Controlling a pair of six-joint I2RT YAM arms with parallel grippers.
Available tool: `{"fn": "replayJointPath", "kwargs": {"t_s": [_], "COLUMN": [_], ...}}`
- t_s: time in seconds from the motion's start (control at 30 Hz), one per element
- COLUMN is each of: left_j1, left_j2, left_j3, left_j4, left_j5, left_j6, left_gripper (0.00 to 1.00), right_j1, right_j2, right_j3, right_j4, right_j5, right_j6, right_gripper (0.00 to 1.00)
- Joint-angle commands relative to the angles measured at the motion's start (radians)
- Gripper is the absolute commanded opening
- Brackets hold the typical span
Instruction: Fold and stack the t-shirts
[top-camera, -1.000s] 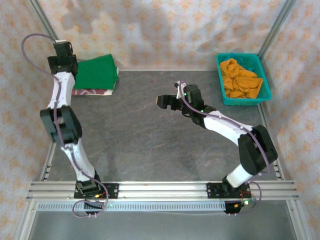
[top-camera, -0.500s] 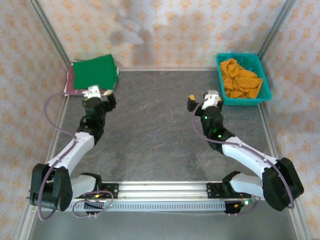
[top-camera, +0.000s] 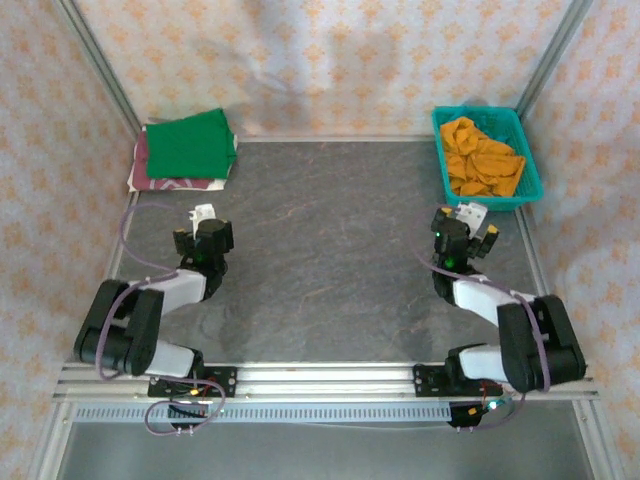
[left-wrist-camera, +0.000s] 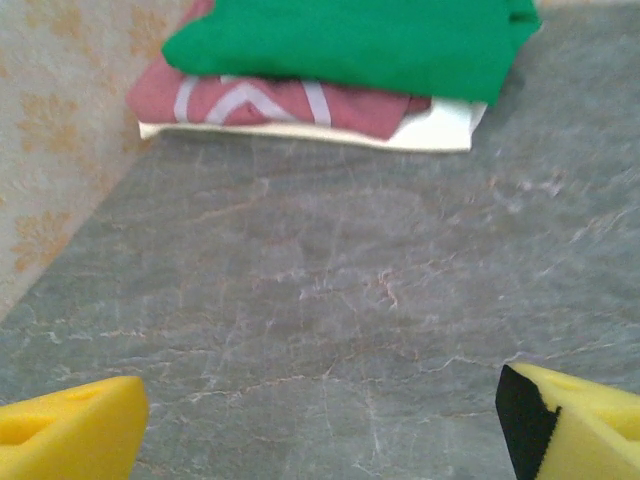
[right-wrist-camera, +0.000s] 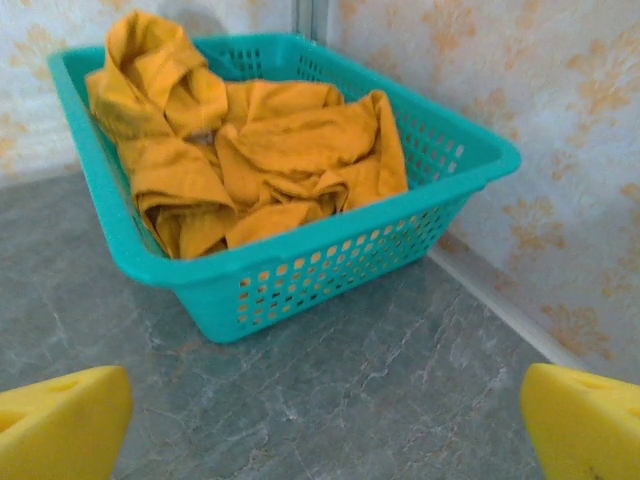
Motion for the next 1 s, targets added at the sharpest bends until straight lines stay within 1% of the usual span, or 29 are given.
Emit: {"fn": "replayJointPath", "kwargs": {"t_s": [0.0,0.03,0.07,0.1,0.17,0.2,0.23,0.27,0.33,0.4,0.43,0.5,0.8,0.97], "left_j1": [0.022,0.028,0.031,0.037,0.043,0.048,0.049,0.051,0.070,0.101,0.107,0.106,0.104,0.104], "left_j2": [0.037,0.037,0.026,0.014,0.019,0.028,0.033,0.040,0.048,0.053,0.057,0.056,0.055,0.055], "left_j3": [0.065,0.047,0.022,-0.026,-0.108,-0.123,-0.118,-0.097,-0.055,-0.030,-0.033,-0.033,-0.032,-0.032], "left_j4": [0.046,0.085,0.114,0.187,0.327,0.366,0.360,0.329,0.257,0.215,0.228,0.225,0.221,0.221], "left_j5": [-0.004,0.032,0.065,0.112,0.198,0.230,0.245,0.269,0.324,0.349,0.355,0.354,0.354,0.354], "left_j6": [0.014,0.026,0.032,0.046,0.068,0.078,0.084,0.092,0.092,0.063,0.061,0.062,0.062,0.062], "left_gripper": [0.88,0.88,0.87,0.87,0.87,0.87,0.87,0.87,0.88,0.88,0.88,1.00,1.00,1.00], "right_j1": [-0.050,-0.071,-0.095,-0.116,-0.128,-0.130,-0.130,-0.131,-0.133,-0.136,-0.137,-0.138,-0.137,-0.139], "right_j2": [0.073,0.083,0.104,0.131,0.175,0.205,0.228,0.231,0.207,0.223,0.211,0.222,0.225,0.221], "right_j3": [-0.039,-0.035,-0.044,-0.065,-0.106,-0.128,-0.144,-0.153,-0.106,0.001,-0.004,-0.022,-0.005,-0.013], "right_j4": [0.146,0.135,0.162,0.225,0.339,0.404,0.477,0.492,0.349,0.171,0.173,0.230,0.194,0.202], "right_j5": [-0.130,-0.159,-0.211,-0.268,-0.335,-0.365,-0.392,-0.418,-0.442,-0.461,-0.464,-0.419,-0.456,-0.460], "right_j6": [0.020,0.044,0.056,0.060,0.051,0.042,0.028,0.018,0.011,0.009,0.010,0.020,0.009,0.009], "right_gripper": [1.00,1.00,1.00,1.00,1.00,0.99,0.99,0.99,0.99,1.00,0.99,0.99,0.99,0.99]}}
